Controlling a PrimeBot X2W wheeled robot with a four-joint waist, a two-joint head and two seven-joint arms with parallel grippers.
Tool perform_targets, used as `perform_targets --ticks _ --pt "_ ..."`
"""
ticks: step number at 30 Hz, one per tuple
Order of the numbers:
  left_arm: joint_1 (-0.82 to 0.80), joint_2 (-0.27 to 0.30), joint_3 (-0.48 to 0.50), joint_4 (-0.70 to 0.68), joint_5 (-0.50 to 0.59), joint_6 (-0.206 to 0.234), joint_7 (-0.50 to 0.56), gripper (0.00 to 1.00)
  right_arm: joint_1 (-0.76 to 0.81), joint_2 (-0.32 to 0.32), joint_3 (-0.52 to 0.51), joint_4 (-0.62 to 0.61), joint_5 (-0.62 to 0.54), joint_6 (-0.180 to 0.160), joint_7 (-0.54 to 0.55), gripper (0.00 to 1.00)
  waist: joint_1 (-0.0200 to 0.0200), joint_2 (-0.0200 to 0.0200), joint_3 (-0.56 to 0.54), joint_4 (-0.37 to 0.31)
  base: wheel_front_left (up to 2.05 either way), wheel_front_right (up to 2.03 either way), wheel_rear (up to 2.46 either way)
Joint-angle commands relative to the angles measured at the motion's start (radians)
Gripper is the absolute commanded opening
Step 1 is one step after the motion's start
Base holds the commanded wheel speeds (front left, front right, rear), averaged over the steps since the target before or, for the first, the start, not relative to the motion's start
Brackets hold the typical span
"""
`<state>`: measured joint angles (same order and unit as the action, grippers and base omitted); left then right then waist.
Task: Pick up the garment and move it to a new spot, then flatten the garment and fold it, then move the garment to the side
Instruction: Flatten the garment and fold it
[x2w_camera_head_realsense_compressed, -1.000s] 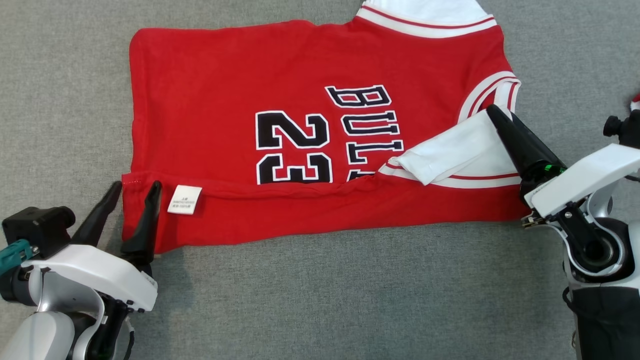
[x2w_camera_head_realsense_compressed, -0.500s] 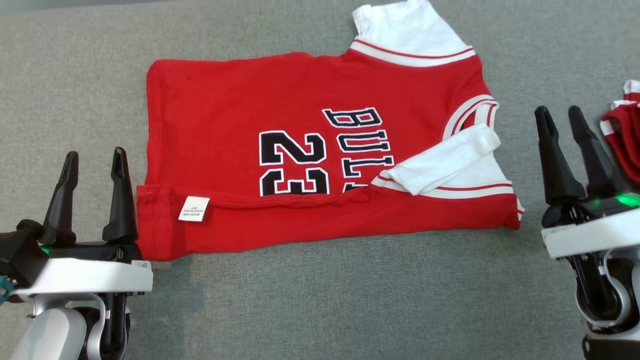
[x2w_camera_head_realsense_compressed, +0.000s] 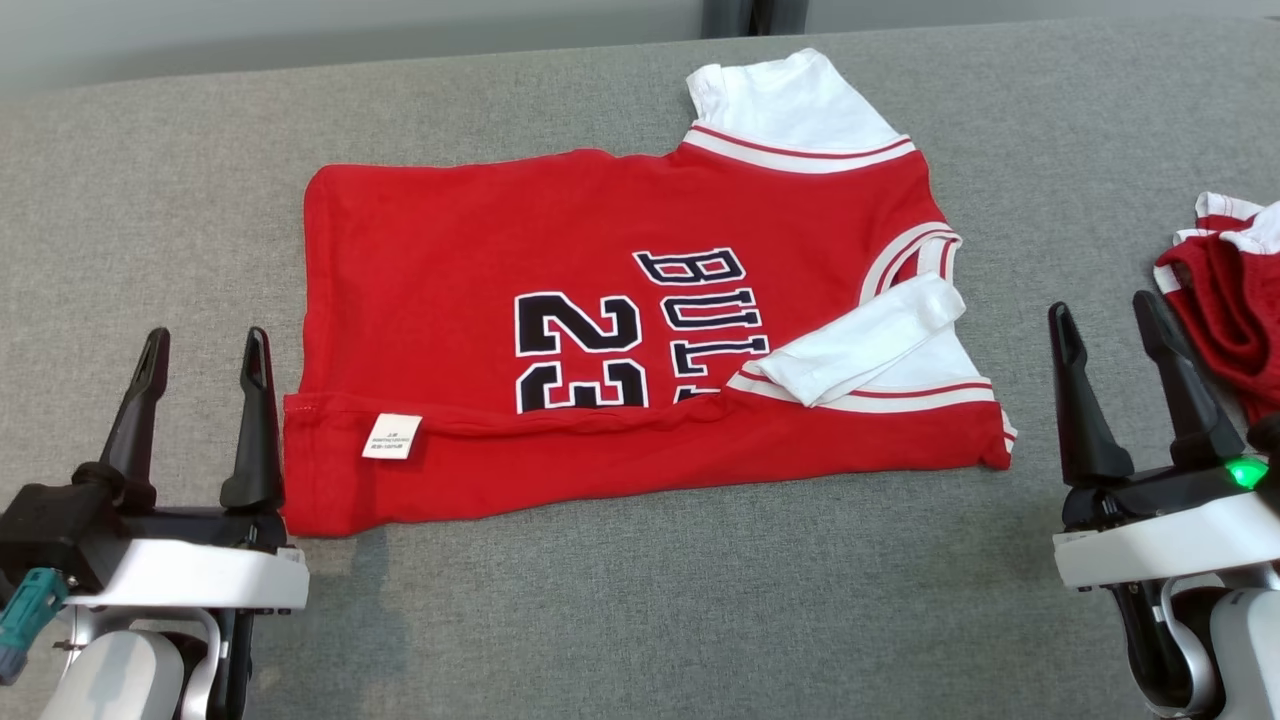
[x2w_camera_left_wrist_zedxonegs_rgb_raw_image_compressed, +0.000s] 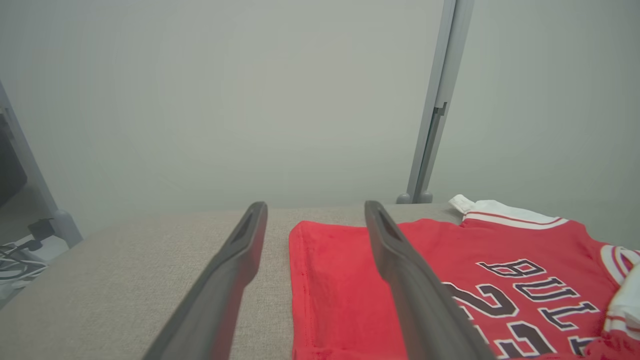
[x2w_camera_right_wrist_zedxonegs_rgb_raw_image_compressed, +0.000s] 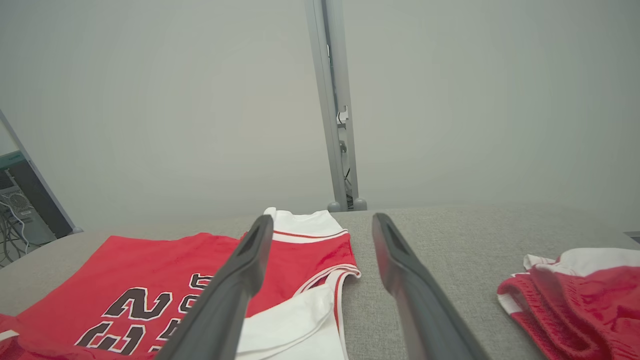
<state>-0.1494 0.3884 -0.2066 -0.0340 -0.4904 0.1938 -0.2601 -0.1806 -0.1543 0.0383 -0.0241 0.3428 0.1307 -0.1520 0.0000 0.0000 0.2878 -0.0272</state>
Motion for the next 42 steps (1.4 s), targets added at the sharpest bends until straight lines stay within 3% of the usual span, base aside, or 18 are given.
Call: perform_targets --ticks 1,19,28,38,39,40,41,42 --pt "0.009 0.003 0.006 0.015 0.011 -0.014 -0.004 1.0 0.009 0.001 0.002 0.01 -0.016 0.0 -0.013 1.0 0.0 0.0 -0.004 -0.002 0.0 0.0 0.0" --pt "0.014 -0.011 -0.02 0.096 0.012 -0.052 0.024 1.0 0.001 0.008 0.0 0.055 -0.05 0.0 0.004 1.0 0.0 0.0 0.013 0.009 0.0 0.0 0.0" --pt "0.052 -0.056 -0.057 0.218 -0.054 -0.084 0.078 1.0 0.004 0.02 0.023 0.21 -0.058 0.0 0.001 1.0 0.0 0.0 0.051 0.015 0.0 0.0 0.0" --pt "-0.004 -0.084 -0.081 0.397 -0.138 -0.163 0.156 1.0 -0.074 0.036 0.077 0.409 -0.042 0.0 -0.001 1.0 0.0 0.0 0.081 0.015 0.0 0.0 0.0" --pt "-0.007 -0.084 -0.084 0.403 -0.143 -0.168 0.167 0.99 -0.08 0.036 0.084 0.422 -0.036 0.0 0.003 0.91 0.0 0.0 0.081 0.015 0.0 0.0 0.0" --pt "-0.009 -0.084 -0.089 0.407 -0.152 -0.179 0.178 0.78 -0.085 0.037 0.092 0.434 -0.028 0.0 0.005 0.46 0.0 0.0 0.08 0.015 0.0 0.0 0.0" --pt "-0.01 -0.083 -0.095 0.407 -0.157 -0.19 0.186 0.32 -0.088 0.036 0.097 0.444 -0.024 0.0 0.005 0.2 0.0 0.0 0.08 0.015 0.0 0.0 0.0" --pt "-0.009 -0.083 -0.102 0.406 -0.163 -0.201 0.199 0.0 -0.091 0.035 0.101 0.454 -0.018 0.0 0.007 0.0 0.0 0.0 0.078 0.016 0.0 0.0 0.0"
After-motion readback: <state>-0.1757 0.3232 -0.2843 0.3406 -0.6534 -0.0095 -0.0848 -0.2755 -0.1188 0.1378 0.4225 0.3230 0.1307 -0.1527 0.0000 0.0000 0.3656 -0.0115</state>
